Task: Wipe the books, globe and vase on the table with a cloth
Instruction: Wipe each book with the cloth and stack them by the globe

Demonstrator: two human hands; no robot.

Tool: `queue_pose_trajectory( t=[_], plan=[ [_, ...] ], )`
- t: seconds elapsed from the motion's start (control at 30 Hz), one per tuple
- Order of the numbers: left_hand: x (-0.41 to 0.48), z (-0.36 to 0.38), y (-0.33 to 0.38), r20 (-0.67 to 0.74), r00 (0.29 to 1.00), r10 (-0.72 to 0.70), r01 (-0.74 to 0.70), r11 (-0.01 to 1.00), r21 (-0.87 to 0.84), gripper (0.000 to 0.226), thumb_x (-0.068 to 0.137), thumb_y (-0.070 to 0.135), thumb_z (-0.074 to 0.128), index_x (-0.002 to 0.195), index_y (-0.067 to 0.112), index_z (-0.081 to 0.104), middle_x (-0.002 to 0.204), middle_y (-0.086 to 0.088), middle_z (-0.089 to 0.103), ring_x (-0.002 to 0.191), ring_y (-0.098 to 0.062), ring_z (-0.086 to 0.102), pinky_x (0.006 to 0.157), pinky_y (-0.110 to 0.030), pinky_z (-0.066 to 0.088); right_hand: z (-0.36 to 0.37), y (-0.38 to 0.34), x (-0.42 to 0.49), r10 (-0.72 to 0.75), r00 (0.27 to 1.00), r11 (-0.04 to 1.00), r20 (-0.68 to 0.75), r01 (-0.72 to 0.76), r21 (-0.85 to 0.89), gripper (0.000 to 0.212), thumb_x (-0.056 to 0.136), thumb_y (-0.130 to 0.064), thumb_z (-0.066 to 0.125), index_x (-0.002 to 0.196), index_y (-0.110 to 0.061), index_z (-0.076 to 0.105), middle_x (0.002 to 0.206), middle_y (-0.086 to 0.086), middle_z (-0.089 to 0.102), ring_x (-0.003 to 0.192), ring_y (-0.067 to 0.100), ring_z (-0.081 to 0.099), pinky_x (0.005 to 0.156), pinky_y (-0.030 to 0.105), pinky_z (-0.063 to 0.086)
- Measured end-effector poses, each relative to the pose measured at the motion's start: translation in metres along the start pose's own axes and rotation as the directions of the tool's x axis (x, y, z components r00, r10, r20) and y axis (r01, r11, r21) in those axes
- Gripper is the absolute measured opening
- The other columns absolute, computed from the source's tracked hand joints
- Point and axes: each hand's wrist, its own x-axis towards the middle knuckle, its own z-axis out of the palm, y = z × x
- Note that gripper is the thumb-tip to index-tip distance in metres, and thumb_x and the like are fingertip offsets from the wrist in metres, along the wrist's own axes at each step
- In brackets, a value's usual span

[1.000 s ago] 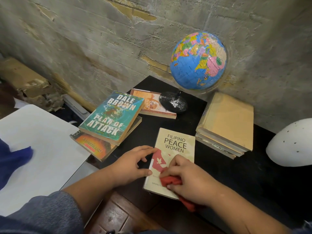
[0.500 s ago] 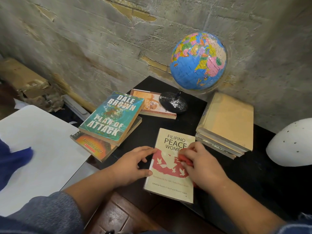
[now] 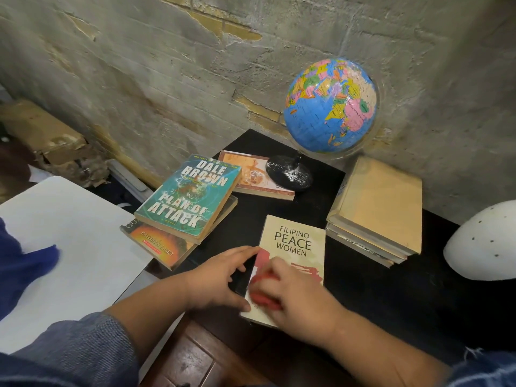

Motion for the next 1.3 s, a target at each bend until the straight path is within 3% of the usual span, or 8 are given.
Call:
queue_pose_trajectory(
  t=[0.1, 0.23, 0.43, 0.63, 0.8, 1.03, 1.2, 1.3],
  plan=[
    [0.000, 0.000, 0.000, -0.002, 1.000, 0.000, 0.000, 1.000, -0.001, 0.108, 0.068, 0.024, 0.083, 0.148, 0.038, 0.013, 0.145, 0.019, 0.024, 0.116, -0.001, 0.041, 0.092, -0.013, 0.041, -0.005, 0.010, 0.008, -0.060, 0.997, 0.998, 0.042, 0.060, 0.020, 0.033, 0.092, -0.041, 0.055, 0.125, -0.042, 0.054, 0.124, -0.012, 0.037, 0.112, 0.008, 0.042, 0.093, 0.024, 0.042],
    [-0.002, 0.001, 0.001, -0.019, 0.999, -0.035, 0.034, 0.999, -0.024, 0.110, 0.069, 0.025, 0.082, 0.150, 0.036, 0.008, 0.145, 0.019, 0.025, 0.116, 0.002, 0.039, 0.095, -0.013, 0.037, -0.013, 0.031, 0.031, 0.270, 0.956, 0.962, -0.116, -0.264, 0.067, 0.033, 0.091, -0.038, 0.060, 0.123, -0.044, 0.054, 0.121, -0.018, 0.034, 0.112, 0.007, 0.047, 0.093, 0.023, 0.045],
    [-0.001, 0.001, -0.001, -0.028, 0.998, -0.049, 0.048, 0.997, -0.058, 0.120, 0.067, 0.023, 0.085, 0.151, 0.030, 0.001, 0.133, 0.015, 0.030, 0.111, 0.002, 0.042, 0.087, -0.005, 0.038, -0.003, 0.008, 0.020, -0.104, 0.993, 0.995, 0.062, 0.103, 0.019, 0.033, 0.090, -0.044, 0.057, 0.123, -0.042, 0.054, 0.124, -0.012, 0.036, 0.109, 0.010, 0.045, 0.089, 0.025, 0.043],
    [-0.003, -0.002, 0.003, -0.015, 0.998, -0.065, 0.064, 0.997, -0.047, 0.112, 0.069, 0.022, 0.083, 0.150, 0.035, 0.005, 0.133, 0.021, 0.031, 0.105, 0.005, 0.043, 0.086, -0.008, 0.038, -0.021, 0.058, 0.068, 0.431, 0.880, 0.899, -0.200, -0.439, 0.008, 0.031, 0.092, -0.038, 0.058, 0.124, -0.038, 0.055, 0.122, -0.009, 0.036, 0.098, 0.009, 0.047, 0.088, 0.025, 0.047],
    [-0.003, -0.005, 0.003, 0.001, 1.000, -0.021, 0.021, 1.000, -0.009, 0.107, 0.070, 0.027, 0.082, 0.150, 0.033, 0.012, 0.151, 0.019, 0.018, 0.116, 0.002, 0.039, 0.088, -0.008, 0.038, -0.018, 0.046, 0.073, 0.188, 0.979, 0.982, -0.080, -0.187, 0.017, 0.036, 0.091, -0.041, 0.059, 0.125, -0.042, 0.052, 0.120, -0.014, 0.035, 0.103, 0.007, 0.049, 0.089, 0.026, 0.048],
    [-0.004, -0.002, 0.000, -0.037, 0.999, -0.040, 0.038, 0.998, -0.050, 0.111, 0.068, 0.025, 0.083, 0.149, 0.038, 0.008, 0.142, 0.019, 0.030, 0.113, 0.005, 0.041, 0.086, -0.008, 0.039, -0.016, 0.059, 0.085, 0.391, 0.892, 0.916, -0.228, -0.400, 0.008, 0.031, 0.091, -0.036, 0.059, 0.122, -0.039, 0.054, 0.120, -0.010, 0.035, 0.104, 0.012, 0.048, 0.089, 0.028, 0.048],
    [-0.002, 0.000, -0.003, -0.053, 0.998, -0.020, 0.018, 0.999, -0.043, 0.125, 0.065, 0.024, 0.085, 0.150, 0.035, -0.005, 0.144, 0.021, 0.025, 0.111, 0.003, 0.043, 0.081, -0.005, 0.040, -0.005, 0.016, 0.024, 0.019, 1.000, 0.993, 0.005, -0.020, 0.116, 0.035, 0.088, -0.043, 0.061, 0.122, -0.046, 0.053, 0.116, -0.021, 0.034, 0.107, 0.003, 0.043, 0.094, 0.023, 0.043],
    [-0.002, -0.003, -0.003, -0.005, 1.000, 0.011, -0.011, 1.000, 0.019, 0.108, 0.070, 0.029, 0.082, 0.150, 0.038, 0.010, 0.151, 0.021, 0.014, 0.113, 0.003, 0.042, 0.083, -0.006, 0.039, -0.013, 0.032, 0.021, 0.111, 0.993, 0.984, 0.046, -0.117, 0.132, 0.035, 0.087, -0.044, 0.062, 0.121, -0.049, 0.054, 0.116, -0.024, 0.035, 0.108, 0.002, 0.045, 0.092, 0.021, 0.044]
  ],
)
